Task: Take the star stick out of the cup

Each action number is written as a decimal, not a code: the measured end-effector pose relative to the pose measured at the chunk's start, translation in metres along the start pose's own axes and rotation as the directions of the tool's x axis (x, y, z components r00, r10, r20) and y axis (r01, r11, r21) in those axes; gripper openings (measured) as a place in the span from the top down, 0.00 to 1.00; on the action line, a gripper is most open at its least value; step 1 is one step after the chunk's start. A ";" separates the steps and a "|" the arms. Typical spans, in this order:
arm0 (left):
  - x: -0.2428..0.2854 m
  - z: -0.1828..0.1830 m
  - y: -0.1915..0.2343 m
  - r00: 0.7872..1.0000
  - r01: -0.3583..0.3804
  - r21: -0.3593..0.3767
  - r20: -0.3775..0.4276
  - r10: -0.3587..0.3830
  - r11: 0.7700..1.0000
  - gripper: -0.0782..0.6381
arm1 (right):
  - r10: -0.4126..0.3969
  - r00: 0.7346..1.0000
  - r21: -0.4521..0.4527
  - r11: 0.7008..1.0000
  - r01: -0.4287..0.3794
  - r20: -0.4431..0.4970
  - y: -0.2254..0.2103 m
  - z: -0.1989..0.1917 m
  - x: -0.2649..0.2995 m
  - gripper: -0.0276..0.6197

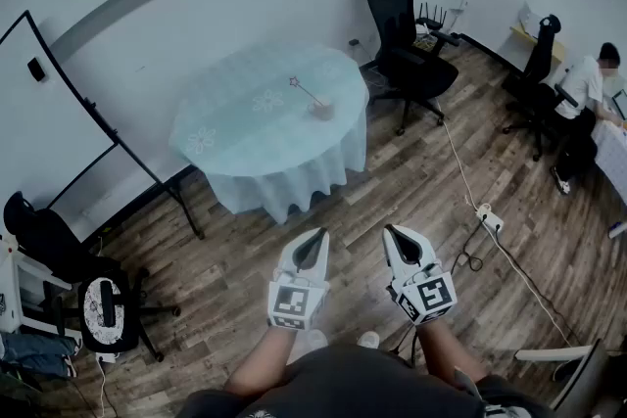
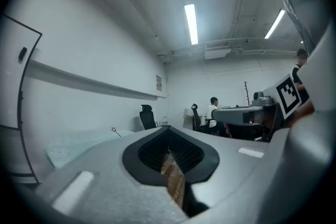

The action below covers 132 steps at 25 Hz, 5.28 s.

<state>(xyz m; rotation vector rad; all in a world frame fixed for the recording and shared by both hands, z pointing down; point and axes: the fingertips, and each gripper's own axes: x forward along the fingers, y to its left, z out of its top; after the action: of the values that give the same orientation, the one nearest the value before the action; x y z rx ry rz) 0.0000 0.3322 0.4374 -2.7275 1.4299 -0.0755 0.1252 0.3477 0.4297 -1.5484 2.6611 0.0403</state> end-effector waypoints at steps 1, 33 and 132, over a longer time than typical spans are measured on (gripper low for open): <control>-0.001 0.000 0.000 1.000 -0.001 -0.001 -0.001 0.001 1.000 0.88 | -0.005 1.000 -0.004 1.000 0.005 0.000 -0.002 0.000 -0.001 0.95; 0.056 -0.027 -0.026 0.998 -0.052 -0.008 -0.047 0.051 0.999 0.88 | 0.013 1.000 0.030 0.999 -0.013 -0.010 -0.077 -0.029 0.000 0.95; 0.410 -0.099 0.417 0.961 -0.263 -0.174 -0.132 0.242 0.949 0.88 | 0.271 0.956 -0.028 0.961 -0.276 -0.112 -0.182 -0.091 0.592 0.95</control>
<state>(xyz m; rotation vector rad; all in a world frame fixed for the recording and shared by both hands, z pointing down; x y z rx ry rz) -0.1161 -0.2452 0.5106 -2.6919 1.8985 -0.0809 -0.0120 -0.2608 0.4827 -1.2119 2.9590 0.0287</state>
